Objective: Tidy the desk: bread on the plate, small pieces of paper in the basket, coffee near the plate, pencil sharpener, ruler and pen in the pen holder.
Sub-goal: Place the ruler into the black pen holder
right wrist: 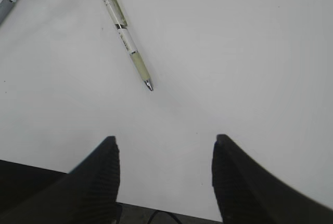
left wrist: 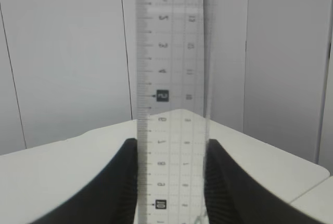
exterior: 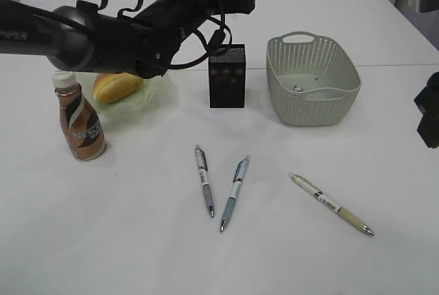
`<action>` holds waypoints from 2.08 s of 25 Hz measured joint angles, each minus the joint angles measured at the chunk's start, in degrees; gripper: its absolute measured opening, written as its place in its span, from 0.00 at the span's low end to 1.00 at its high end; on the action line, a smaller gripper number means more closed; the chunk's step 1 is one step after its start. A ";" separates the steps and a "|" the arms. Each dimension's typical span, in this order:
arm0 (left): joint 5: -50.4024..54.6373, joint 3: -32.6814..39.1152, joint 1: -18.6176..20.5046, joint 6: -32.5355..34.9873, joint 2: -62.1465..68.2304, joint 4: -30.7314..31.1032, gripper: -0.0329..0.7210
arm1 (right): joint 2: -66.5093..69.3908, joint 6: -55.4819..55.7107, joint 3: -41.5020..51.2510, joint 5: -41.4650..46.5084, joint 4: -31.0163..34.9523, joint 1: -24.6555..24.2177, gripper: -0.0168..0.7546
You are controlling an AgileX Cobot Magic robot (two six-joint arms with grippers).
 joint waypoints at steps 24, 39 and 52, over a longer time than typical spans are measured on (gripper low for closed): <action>5.82 -7.71 2.14 -1.06 8.59 -1.72 0.39 | 0.00 0.00 0.22 0.00 -0.09 0.00 0.60; 8.63 -9.91 2.15 -1.76 12.52 -1.72 0.39 | 0.00 0.00 0.22 -0.19 -0.21 0.00 0.60; 11.96 -11.98 2.15 -2.56 14.14 -1.62 0.40 | 0.00 0.00 0.22 -0.43 -0.21 0.00 0.60</action>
